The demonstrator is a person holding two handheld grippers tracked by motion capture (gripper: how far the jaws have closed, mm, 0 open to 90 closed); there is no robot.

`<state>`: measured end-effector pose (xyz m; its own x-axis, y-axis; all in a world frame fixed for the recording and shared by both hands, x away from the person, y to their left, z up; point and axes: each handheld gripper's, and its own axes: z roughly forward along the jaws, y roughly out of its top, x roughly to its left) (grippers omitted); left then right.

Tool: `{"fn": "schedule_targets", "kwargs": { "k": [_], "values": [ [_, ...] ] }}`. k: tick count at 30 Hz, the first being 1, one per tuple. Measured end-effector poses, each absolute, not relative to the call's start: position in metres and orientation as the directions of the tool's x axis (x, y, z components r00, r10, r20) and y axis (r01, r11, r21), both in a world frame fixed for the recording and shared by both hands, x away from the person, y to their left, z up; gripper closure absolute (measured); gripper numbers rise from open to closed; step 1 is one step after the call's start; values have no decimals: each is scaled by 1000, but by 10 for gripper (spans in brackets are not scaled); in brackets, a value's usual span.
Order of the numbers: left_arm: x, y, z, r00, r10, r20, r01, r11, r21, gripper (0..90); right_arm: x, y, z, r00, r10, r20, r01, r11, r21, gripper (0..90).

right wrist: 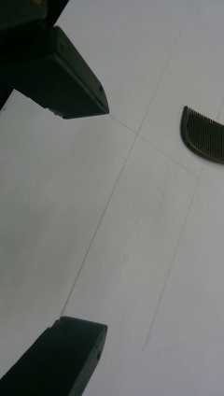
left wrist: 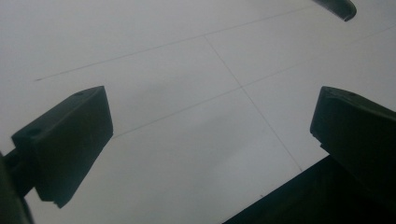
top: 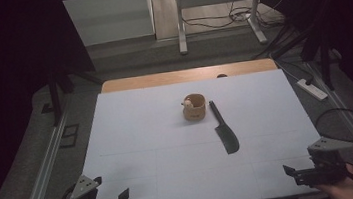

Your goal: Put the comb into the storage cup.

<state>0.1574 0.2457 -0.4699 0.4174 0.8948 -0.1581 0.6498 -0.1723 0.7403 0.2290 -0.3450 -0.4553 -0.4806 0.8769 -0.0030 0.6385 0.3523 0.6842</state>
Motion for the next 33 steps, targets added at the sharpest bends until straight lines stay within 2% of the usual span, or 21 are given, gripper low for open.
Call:
{"fn": "schedule_targets", "kwargs": {
  "k": [23,33],
  "values": [
    [158,250,-472,424,885,-191,657,-155,738,1,230,-341,-455,-532,847,2,624,390,677,0],
    [159,250,-472,429,882,-195,656,-156,738,3,237,-336,-448,-572,819,45,617,393,681,0]
  ]
}}
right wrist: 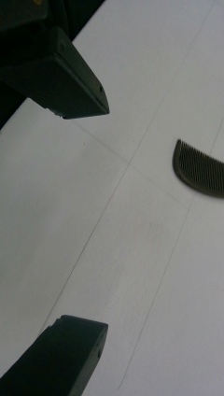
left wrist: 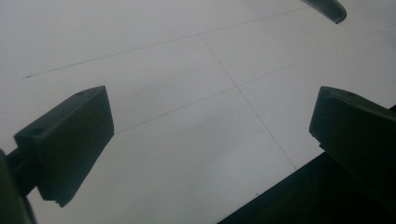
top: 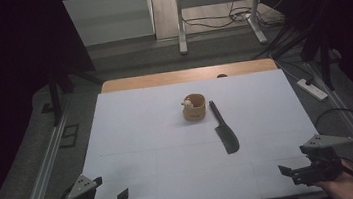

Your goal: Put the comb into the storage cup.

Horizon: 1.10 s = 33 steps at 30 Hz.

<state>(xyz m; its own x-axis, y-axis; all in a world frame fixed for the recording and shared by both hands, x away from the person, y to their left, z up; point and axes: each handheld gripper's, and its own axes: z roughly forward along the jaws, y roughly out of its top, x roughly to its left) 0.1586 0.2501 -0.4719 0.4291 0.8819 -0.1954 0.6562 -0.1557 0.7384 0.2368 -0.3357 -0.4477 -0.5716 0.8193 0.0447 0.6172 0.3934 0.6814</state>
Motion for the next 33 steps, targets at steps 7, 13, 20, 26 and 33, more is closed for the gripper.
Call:
{"fn": "schedule_targets", "kwargs": {
  "k": [7,13,20,26,33],
  "values": [
    [159,252,-472,426,881,-207,657,-144,740,3,245,-327,-443,-613,789,45,592,421,687,0],
    [159,252,-472,426,880,-209,658,-143,740,4,249,-325,-444,-608,791,64,599,405,691,0],
    [159,252,-472,429,879,-210,658,-144,739,6,258,-319,-439,-630,775,61,582,417,698,0],
    [160,252,-472,430,878,-211,658,-144,739,7,267,-310,-438,-632,773,52,577,424,698,0],
    [160,252,-472,432,876,-216,659,-143,739,8,274,-301,-441,-648,759,62,582,441,683,0]
  ]
}}
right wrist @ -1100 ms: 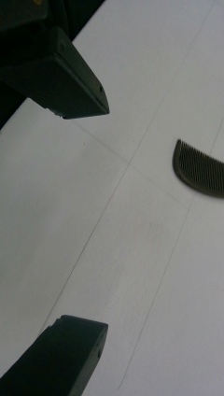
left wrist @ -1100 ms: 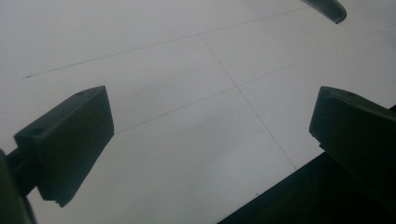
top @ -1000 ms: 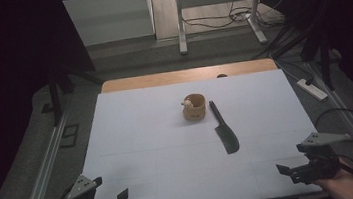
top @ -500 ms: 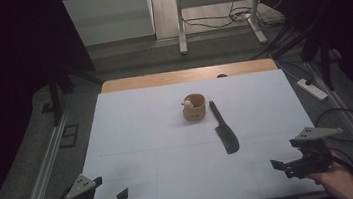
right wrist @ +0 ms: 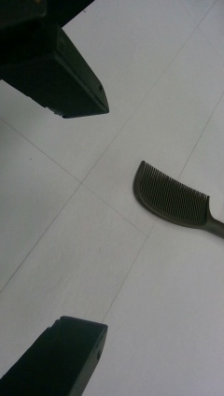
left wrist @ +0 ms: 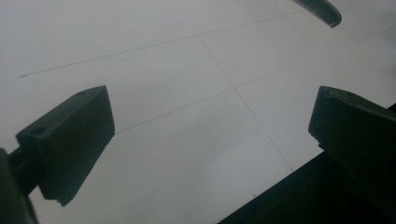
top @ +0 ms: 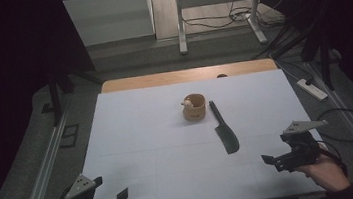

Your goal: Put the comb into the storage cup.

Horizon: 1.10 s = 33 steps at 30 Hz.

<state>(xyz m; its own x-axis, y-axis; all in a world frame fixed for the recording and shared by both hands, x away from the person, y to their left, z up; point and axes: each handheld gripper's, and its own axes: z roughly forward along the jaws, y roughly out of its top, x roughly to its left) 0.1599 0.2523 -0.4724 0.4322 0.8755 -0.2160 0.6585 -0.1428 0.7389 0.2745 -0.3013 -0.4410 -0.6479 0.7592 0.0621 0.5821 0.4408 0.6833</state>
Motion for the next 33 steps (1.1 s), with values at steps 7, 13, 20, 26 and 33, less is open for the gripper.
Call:
{"fn": "schedule_targets", "kwargs": {
  "k": [7,13,20,26,33],
  "values": [
    [160,252,-472,434,875,-217,658,-143,739,8,281,-294,-441,-662,748,53,571,457,683,0],
    [161,252,-472,435,874,-218,658,-143,739,9,290,-289,-441,-678,733,52,564,473,677,0],
    [161,252,-473,436,872,-221,659,-142,739,9,302,-281,-438,-684,728,53,562,479,674,0],
    [162,253,-473,436,871,-226,660,-138,739,9,313,-271,-438,-685,727,39,563,495,662,0],
    [162,253,-473,437,870,-229,660,-137,739,8,322,-264,-440,-683,729,38,572,502,648,0]
  ]
}}
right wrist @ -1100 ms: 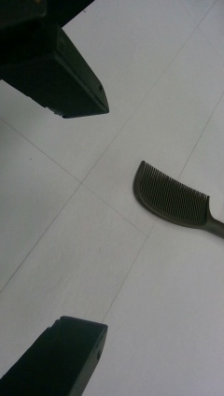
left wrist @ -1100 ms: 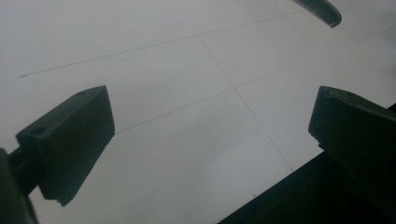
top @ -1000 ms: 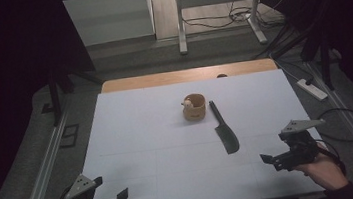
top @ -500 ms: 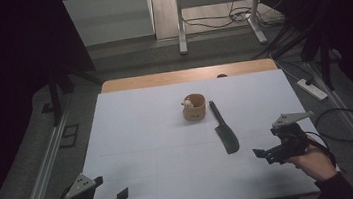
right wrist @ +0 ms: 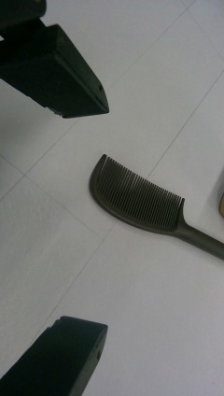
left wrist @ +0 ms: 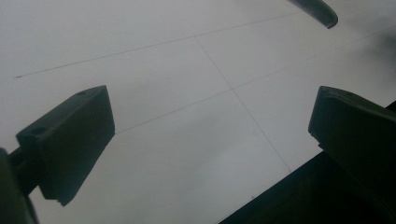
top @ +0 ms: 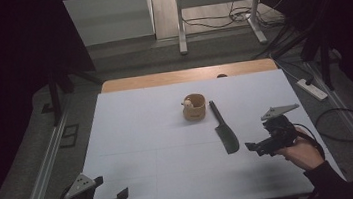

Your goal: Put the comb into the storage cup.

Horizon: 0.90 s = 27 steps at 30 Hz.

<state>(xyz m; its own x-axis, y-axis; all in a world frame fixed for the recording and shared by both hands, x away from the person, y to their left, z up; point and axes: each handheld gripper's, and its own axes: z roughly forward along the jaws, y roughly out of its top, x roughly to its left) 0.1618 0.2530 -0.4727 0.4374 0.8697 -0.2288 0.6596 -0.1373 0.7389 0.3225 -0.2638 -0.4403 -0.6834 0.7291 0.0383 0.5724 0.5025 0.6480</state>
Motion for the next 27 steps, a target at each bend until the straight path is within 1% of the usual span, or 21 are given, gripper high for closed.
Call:
{"fn": "schedule_targets", "kwargs": {
  "k": [15,27],
  "values": [
    [163,253,-473,442,866,-234,661,-137,738,8,344,-252,-444,-689,724,40,576,513,636,0],
    [164,254,-473,446,862,-240,662,-137,737,8,362,-237,-449,-689,724,33,593,537,600,0]
  ]
}}
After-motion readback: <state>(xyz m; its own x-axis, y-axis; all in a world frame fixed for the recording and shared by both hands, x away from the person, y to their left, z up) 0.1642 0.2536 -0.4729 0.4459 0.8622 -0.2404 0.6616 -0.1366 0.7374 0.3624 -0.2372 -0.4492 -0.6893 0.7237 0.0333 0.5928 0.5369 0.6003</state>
